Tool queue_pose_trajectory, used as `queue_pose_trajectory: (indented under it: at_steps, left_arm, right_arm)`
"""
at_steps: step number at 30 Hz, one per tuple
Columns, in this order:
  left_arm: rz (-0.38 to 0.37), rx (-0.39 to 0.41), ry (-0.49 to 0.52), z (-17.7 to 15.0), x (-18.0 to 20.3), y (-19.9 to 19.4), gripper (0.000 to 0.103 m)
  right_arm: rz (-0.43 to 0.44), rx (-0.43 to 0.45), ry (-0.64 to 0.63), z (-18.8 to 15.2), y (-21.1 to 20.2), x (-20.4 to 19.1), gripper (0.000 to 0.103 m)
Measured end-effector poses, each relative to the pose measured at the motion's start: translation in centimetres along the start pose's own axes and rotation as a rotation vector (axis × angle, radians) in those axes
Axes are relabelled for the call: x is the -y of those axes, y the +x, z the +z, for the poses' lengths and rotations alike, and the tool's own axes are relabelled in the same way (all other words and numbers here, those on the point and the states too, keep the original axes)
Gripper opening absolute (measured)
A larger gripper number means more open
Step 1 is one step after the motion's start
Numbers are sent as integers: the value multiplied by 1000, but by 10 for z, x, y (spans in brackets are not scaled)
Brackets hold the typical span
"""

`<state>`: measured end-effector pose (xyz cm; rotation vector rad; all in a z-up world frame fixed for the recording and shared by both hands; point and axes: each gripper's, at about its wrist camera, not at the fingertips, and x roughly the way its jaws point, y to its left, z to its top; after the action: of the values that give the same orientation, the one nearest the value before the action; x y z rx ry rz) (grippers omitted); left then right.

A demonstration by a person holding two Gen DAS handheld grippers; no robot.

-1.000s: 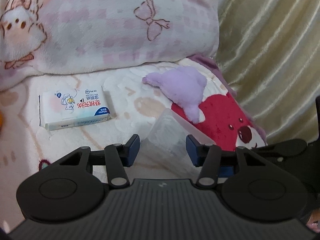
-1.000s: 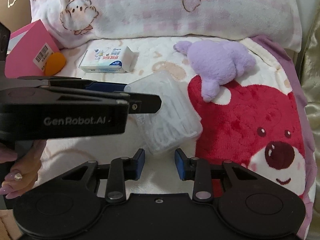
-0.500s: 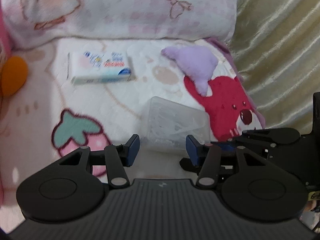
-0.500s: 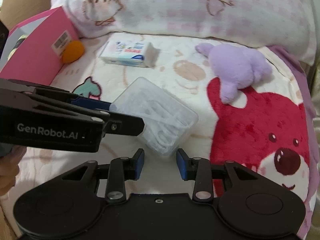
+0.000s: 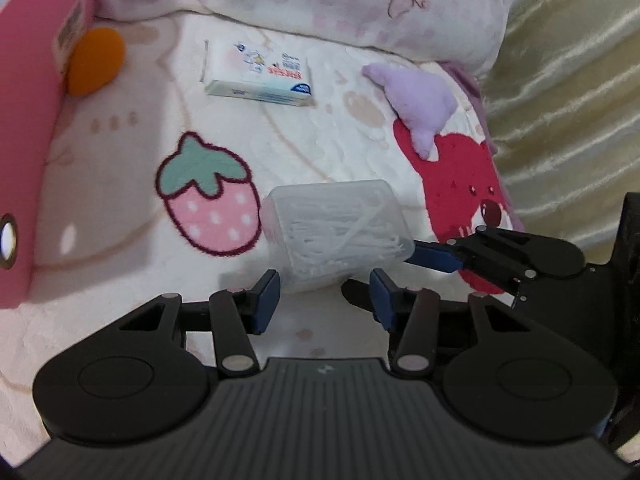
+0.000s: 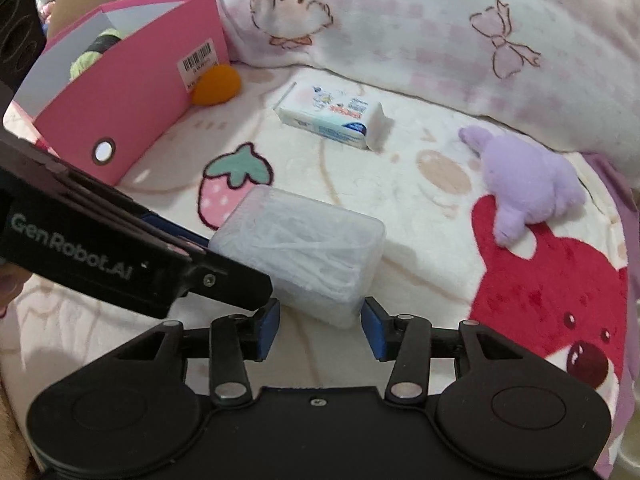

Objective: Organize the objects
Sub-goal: 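Close the right tool on the clear plastic box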

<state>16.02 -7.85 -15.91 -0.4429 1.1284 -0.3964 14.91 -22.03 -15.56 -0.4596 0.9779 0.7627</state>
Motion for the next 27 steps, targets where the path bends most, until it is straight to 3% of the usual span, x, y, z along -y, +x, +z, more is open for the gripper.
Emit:
queue_pose_trajectory:
  at_steps: [2,4,9,16,19,27]
  left_arm:
    - [-9,5,-8,-1,-3,-4,47]
    - [0,7,-4,-1,-3,-6,47]
    - [70,15,19,0,-3,-5,47]
    - [39,104,-39,5,-15,4,47]
    - [-8,90,-79,5,-20,12,47]
    - [-11,69,-131,0,-17,15,45]
  right_arm:
    - [9,1,2,0,0,-1,55]
    - [22,5,0,0,-1,-2,66]
    - [23,20,-3,-1,-4,-5,73]
    - [85,22,53,1,-3,2,76]
    - [118,8,98,4,1,4,81]
    - [114,-4,141,11,11,5,90]
